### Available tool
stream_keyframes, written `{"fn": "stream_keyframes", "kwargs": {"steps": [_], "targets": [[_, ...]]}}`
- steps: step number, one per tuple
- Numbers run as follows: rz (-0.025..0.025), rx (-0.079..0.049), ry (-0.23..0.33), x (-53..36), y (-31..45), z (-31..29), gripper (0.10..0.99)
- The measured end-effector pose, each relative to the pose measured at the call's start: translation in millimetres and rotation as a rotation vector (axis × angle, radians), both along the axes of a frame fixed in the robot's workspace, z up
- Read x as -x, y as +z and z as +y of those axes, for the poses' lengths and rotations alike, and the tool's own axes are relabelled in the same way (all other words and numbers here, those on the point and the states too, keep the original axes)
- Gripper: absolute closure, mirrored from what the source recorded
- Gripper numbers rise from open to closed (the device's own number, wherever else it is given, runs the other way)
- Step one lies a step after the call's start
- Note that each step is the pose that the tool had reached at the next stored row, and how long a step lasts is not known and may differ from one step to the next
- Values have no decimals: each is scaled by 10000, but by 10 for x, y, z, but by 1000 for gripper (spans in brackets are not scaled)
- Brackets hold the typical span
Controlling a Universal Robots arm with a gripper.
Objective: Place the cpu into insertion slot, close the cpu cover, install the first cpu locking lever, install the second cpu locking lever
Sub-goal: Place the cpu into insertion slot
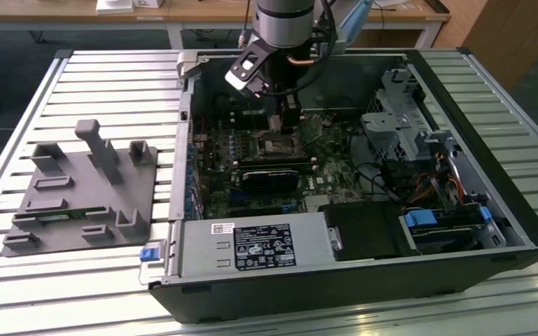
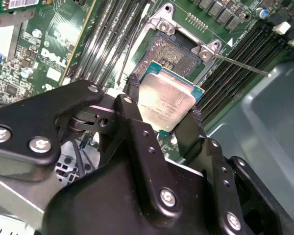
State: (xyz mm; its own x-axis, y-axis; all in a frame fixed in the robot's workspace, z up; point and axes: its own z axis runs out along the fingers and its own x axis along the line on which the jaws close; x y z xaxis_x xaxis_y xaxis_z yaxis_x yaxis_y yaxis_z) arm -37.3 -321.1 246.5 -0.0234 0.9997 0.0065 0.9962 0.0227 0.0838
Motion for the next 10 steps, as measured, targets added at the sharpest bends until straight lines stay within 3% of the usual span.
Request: {"fn": "stream_keyframes", "kwargs": {"steps": [8, 10], "targets": [[-3, 10, -37, 20, -78, 0, 545], [-3, 133, -40, 20, -94, 0, 545]]}}
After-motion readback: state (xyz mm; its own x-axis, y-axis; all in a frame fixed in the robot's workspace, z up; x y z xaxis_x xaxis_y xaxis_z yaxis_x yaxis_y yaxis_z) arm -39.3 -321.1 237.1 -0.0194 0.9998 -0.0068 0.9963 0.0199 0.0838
